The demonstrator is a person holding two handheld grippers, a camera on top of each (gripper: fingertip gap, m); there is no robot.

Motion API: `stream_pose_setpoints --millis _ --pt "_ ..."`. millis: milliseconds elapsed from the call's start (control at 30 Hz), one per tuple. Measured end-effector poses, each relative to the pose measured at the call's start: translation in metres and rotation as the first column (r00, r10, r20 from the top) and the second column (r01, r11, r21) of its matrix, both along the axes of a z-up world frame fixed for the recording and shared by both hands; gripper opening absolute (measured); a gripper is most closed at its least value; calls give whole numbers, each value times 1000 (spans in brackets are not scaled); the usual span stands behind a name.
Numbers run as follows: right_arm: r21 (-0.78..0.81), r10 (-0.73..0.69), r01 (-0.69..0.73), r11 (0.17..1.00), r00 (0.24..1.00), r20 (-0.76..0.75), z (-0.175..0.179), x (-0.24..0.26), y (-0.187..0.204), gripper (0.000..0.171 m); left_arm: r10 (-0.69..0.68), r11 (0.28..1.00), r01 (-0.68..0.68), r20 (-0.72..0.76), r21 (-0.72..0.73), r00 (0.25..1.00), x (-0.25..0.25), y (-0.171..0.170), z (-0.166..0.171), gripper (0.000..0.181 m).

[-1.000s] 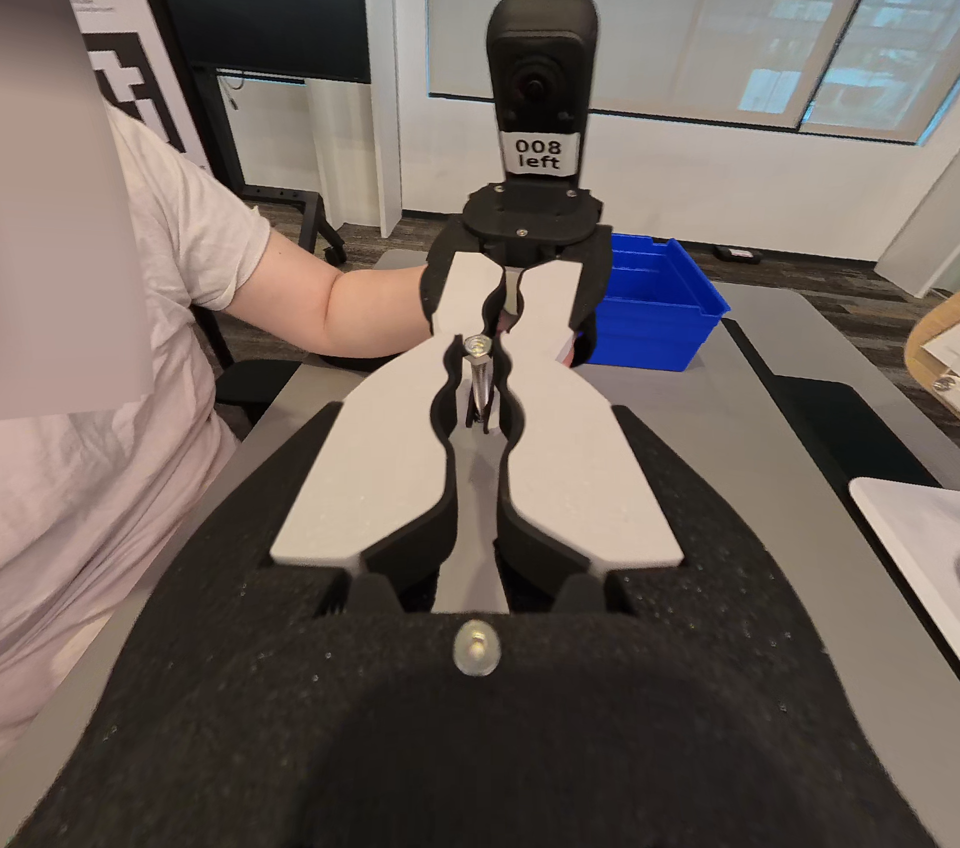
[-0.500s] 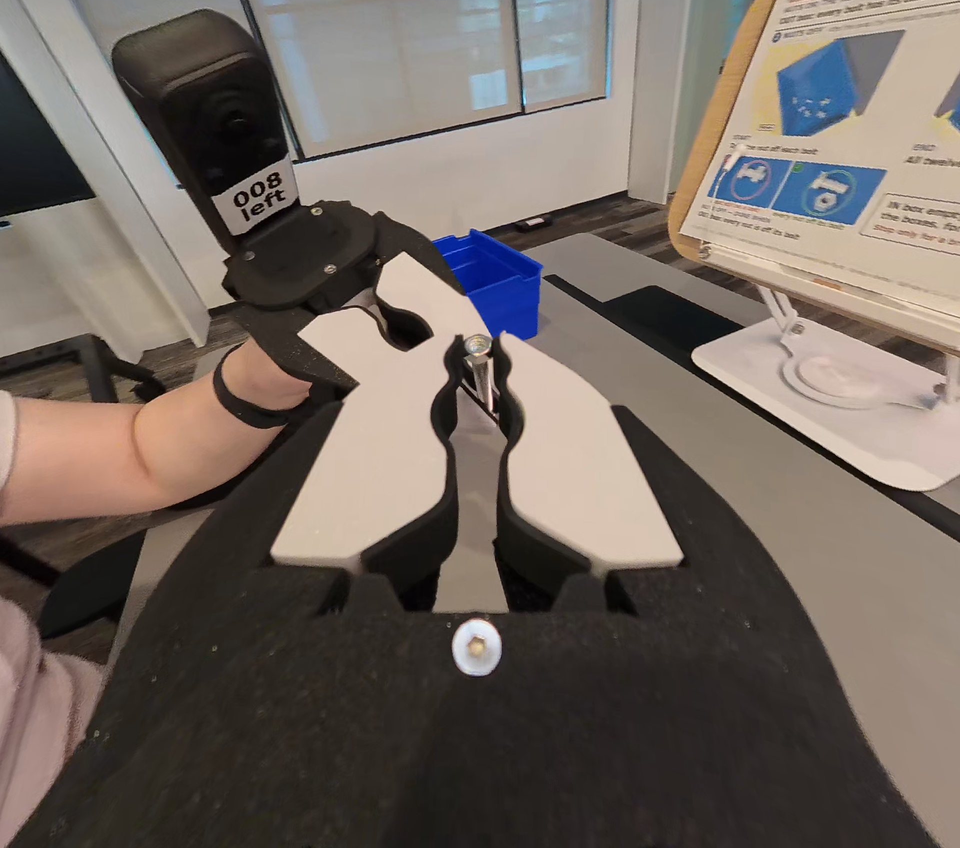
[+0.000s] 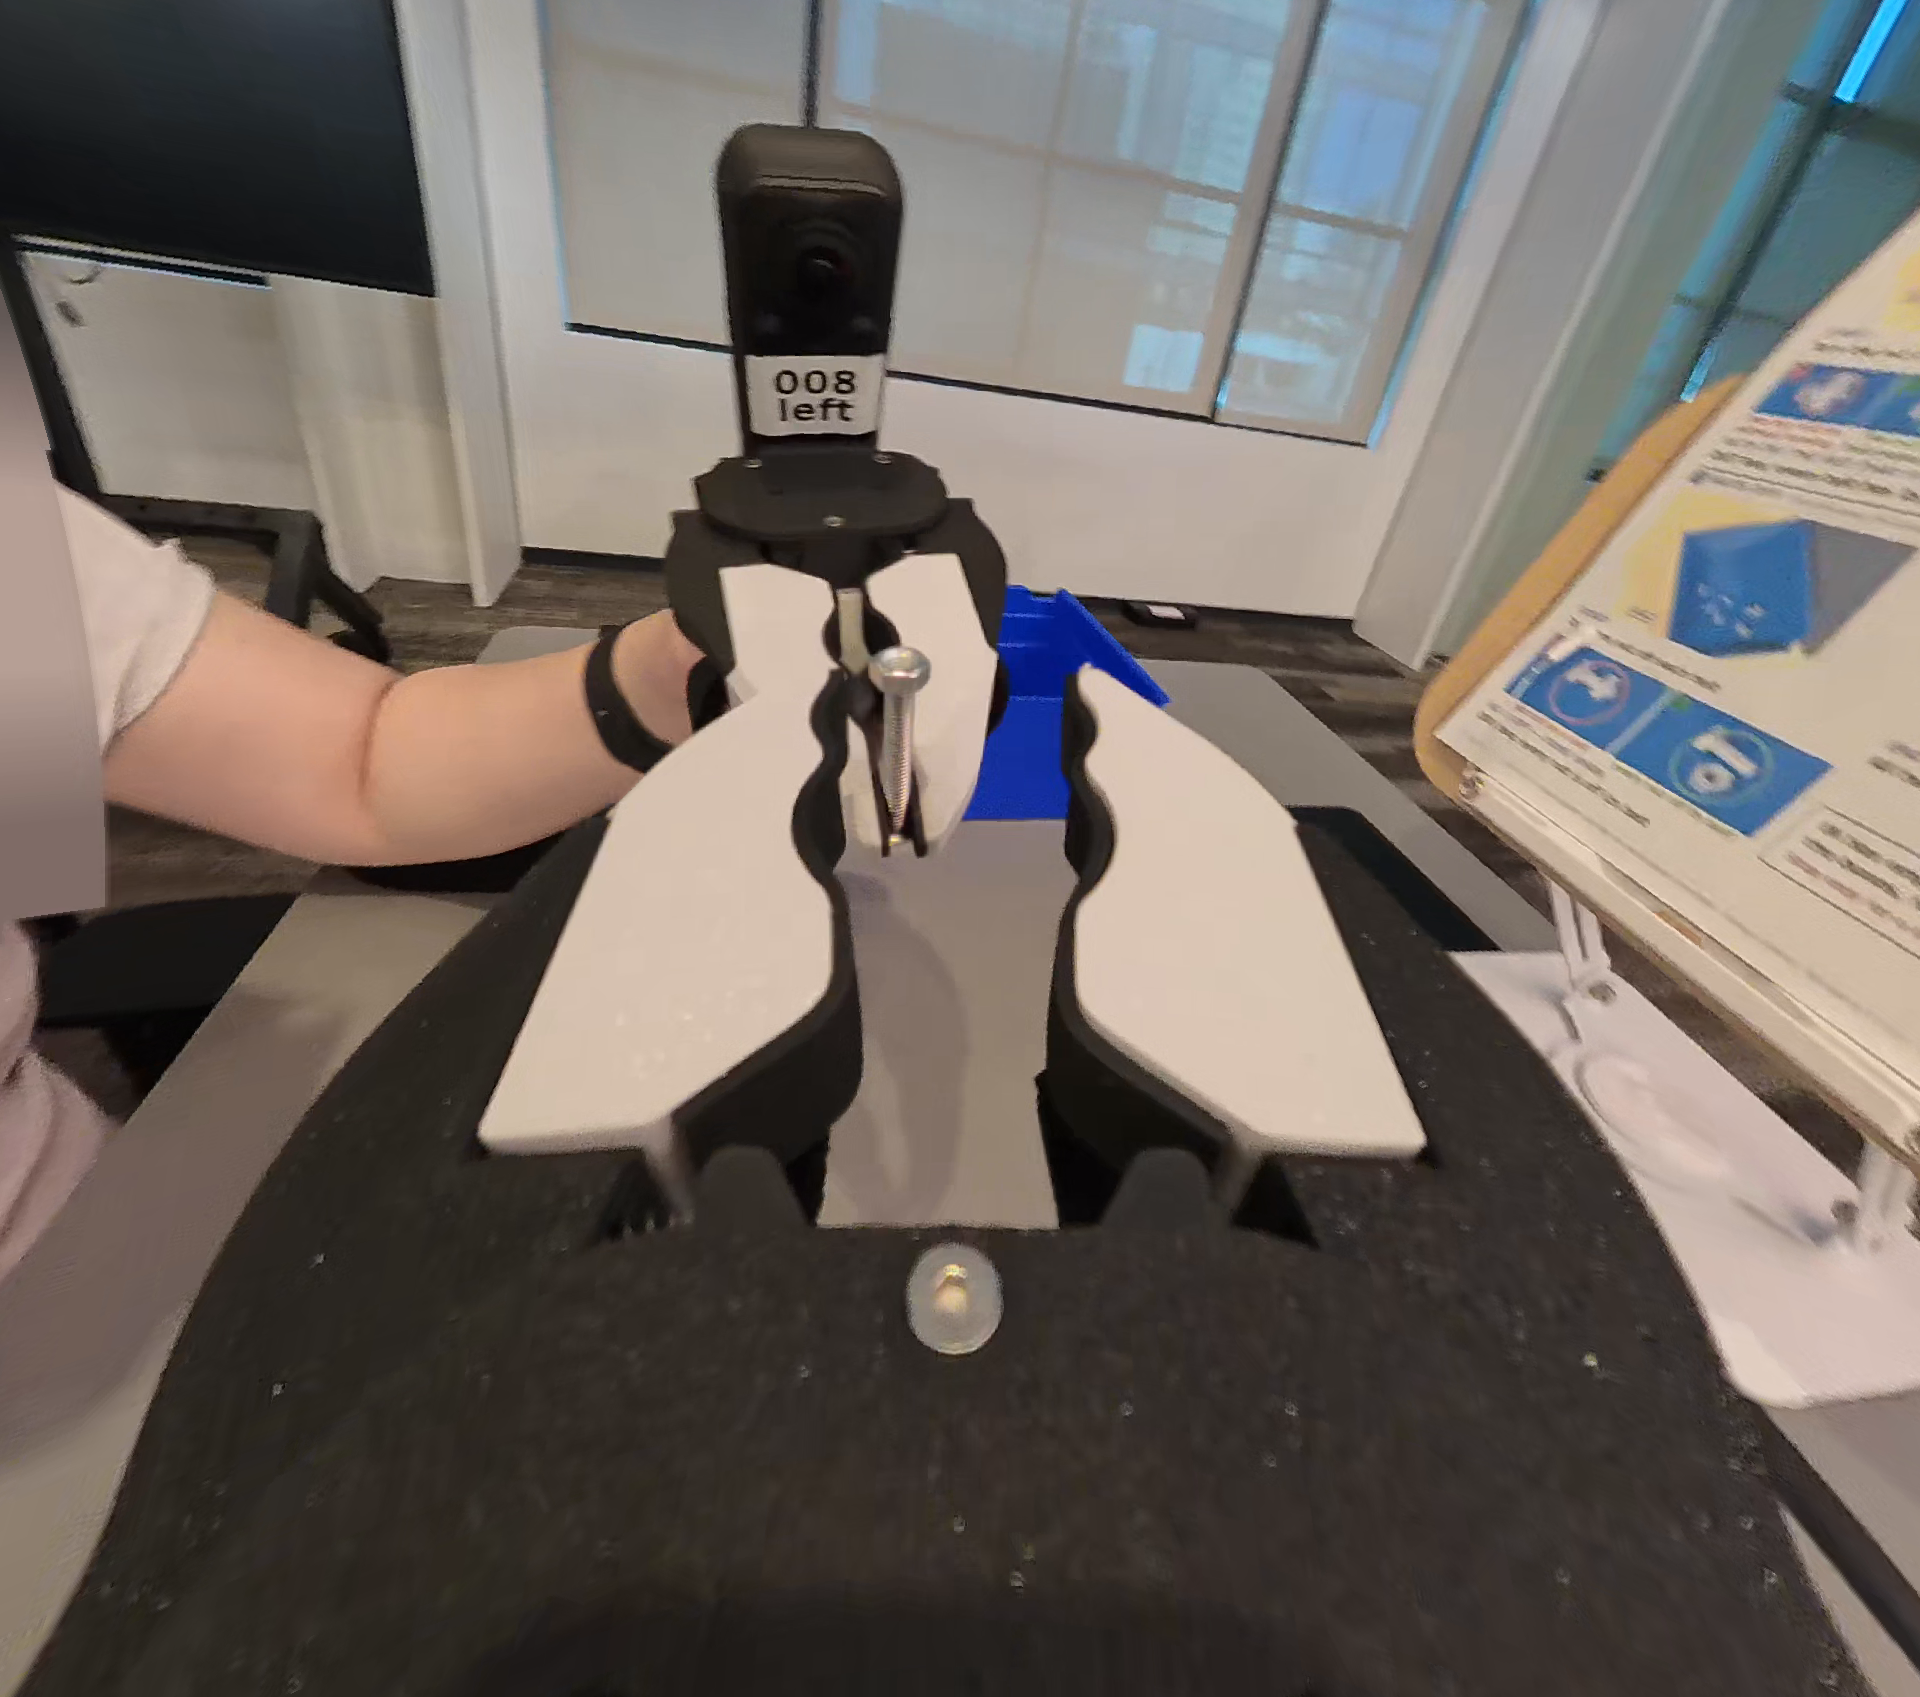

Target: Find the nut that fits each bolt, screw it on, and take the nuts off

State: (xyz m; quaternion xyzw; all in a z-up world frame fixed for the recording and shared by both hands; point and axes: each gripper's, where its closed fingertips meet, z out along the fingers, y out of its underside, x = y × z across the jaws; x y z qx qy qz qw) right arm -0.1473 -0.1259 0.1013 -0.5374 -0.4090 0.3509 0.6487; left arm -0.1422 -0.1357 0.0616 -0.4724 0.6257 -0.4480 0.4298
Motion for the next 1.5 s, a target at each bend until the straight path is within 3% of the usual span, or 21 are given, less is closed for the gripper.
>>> stream_pose_setpoints --millis 200,433,1500 --pt "76 156 -157 985 988 14 0 -18 -28 41 -86 996 86 -8 29 996 1 -16 -4 5" --pt "129 151 -161 978 985 87 -5 -31 -37 41 -92 995 93 -8 34 996 4 -18 -6 5" --pt "178 84 -101 979 991 101 -2 -26 -33 42 -71 996 69 34 63 997 -4 -13 6 5"
